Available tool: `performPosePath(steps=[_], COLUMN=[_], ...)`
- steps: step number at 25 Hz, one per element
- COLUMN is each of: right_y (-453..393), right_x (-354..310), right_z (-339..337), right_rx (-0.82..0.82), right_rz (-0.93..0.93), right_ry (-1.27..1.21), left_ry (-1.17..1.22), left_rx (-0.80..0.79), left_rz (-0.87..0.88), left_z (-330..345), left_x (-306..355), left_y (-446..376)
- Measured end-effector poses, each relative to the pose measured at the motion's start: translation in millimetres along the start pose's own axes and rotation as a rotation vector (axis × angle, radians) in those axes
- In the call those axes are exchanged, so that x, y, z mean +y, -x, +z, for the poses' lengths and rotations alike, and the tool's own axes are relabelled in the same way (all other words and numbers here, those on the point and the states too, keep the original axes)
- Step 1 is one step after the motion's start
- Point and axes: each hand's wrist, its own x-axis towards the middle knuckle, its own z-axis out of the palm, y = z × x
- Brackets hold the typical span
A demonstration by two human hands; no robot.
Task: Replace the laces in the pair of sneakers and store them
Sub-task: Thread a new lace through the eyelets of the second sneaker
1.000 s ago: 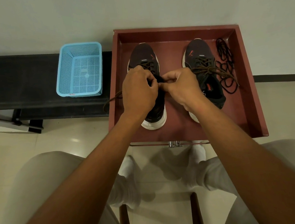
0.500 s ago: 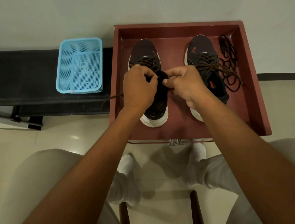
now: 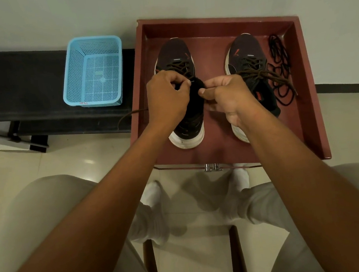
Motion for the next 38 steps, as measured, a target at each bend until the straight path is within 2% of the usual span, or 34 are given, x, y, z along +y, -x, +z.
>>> performPosePath(steps=[4,10,18,24,26,31,38], right_y=[-1,1,0,3,2,0,-1], right_x=[1,1,1,-2,-4,-12,-11], right_z=[-3,-4,-1,5,4,-9,-3], right_rx=[-0.022,-0.033,0.001,0.072,0.043,-0.073,-0.002], right_rz=[0.031,-0.001,-0.09,-0.27,-0.301,-0.189,-0.255], right_ry=[-0.071,-0.076,0.024,0.327,0.407,0.215,0.284], left_ry=[0.071,-0.096,-0.153,-0.271,-0.297,-0.248,-0.255], left_rx=[-0.019,-0.025,0.004,0.028,0.02,-0.025,-0.054], left_rz=[-0.041,0.046,0.076,0.155,0.174,0.187,0.156], left_z=[-2,-1,1,1,1,-3,-6], left_x=[-1,-1,1,3,4,3,0], left_y=[-2,1,1,1,1,-1,0])
